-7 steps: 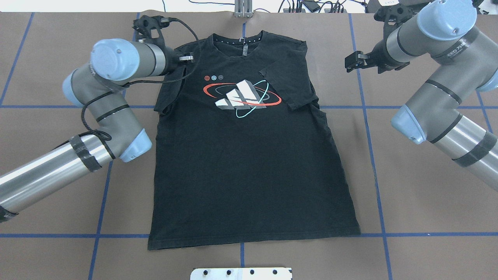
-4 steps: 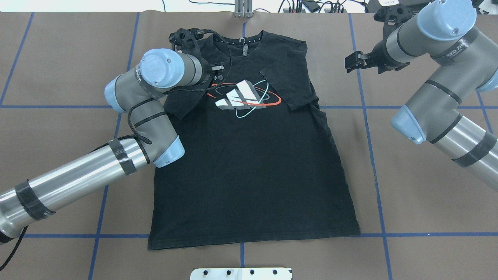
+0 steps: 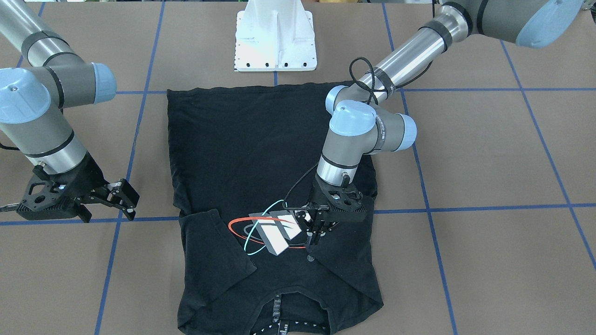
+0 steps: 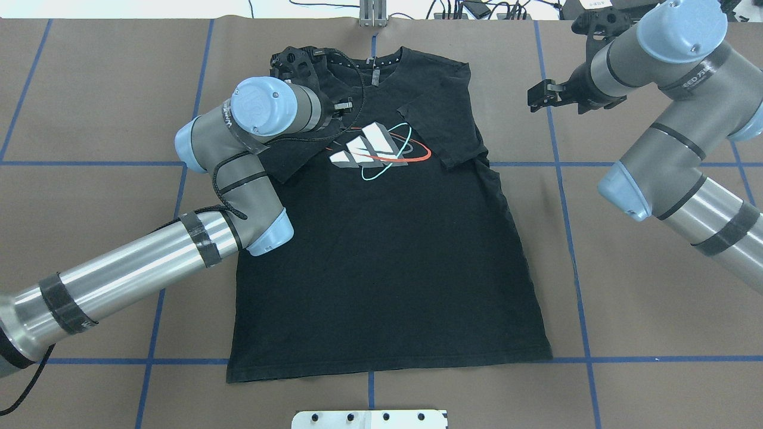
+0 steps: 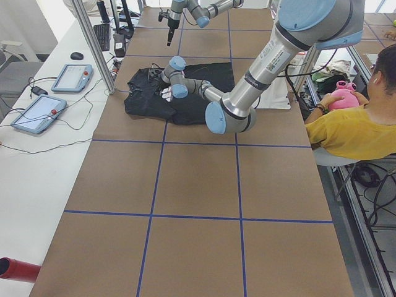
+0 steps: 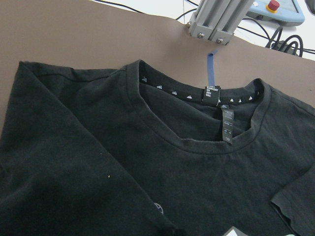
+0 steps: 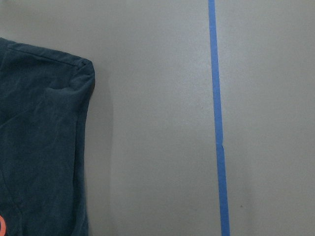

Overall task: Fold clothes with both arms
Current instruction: 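Fold the sleeve nearest the left gripper inward across the shirt, then lower both grippers to the shirt hem corners nearest the robot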

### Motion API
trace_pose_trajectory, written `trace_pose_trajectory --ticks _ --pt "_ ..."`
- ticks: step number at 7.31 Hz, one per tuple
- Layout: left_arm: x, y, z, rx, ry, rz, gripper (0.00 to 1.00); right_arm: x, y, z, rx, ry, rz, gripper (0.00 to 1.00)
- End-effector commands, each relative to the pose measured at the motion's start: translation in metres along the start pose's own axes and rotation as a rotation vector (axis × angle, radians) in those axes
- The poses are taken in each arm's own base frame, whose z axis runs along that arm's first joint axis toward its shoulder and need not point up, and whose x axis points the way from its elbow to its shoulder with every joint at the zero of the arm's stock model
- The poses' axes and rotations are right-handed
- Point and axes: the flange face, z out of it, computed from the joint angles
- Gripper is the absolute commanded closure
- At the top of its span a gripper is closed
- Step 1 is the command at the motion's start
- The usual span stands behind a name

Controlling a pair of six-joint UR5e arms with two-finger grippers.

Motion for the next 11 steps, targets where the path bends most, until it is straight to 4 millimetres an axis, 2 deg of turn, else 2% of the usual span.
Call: trace_pose_trajectory --ticks 1,2,3,5,6,7,9,10,11 --pt "0.013 -0.014 -0.026 0.023 0.047 0.055 0.00 -0.002 0.000 -0.005 0.007 -0.007 -0.001 0.00" --pt "-0.016 -0.005 -0.048 0.026 0.064 0.120 0.00 0.000 0.005 -0.013 0.012 -0.017 0.008 0.00" --pt "-0.052 0.008 -0.083 0.024 0.089 0.163 0.00 0.002 0.024 -0.026 0.015 -0.035 0.039 0.00" --pt "-0.092 0.038 -0.170 -0.057 0.084 0.169 0.00 0.000 0.094 -0.047 0.022 -0.044 0.070 0.00" --pt "-0.110 0.057 -0.201 -0.079 0.100 0.175 0.00 -0.002 0.129 -0.056 0.015 -0.049 0.089 0.00" --pt "-0.123 0.083 -0.220 -0.144 0.117 0.175 0.00 -0.012 0.160 -0.065 0.019 -0.059 0.101 0.00" --pt "-0.158 0.138 -0.227 -0.220 0.070 0.098 0.00 -0.023 0.228 -0.080 0.014 -0.062 0.111 0.00" --pt "-0.166 0.177 -0.229 -0.241 0.062 0.126 0.00 -0.024 0.265 -0.090 0.008 -0.054 0.110 0.00" --pt "-0.171 0.216 -0.233 -0.274 0.061 0.096 0.00 -0.021 0.293 -0.102 -0.005 -0.050 0.104 0.00"
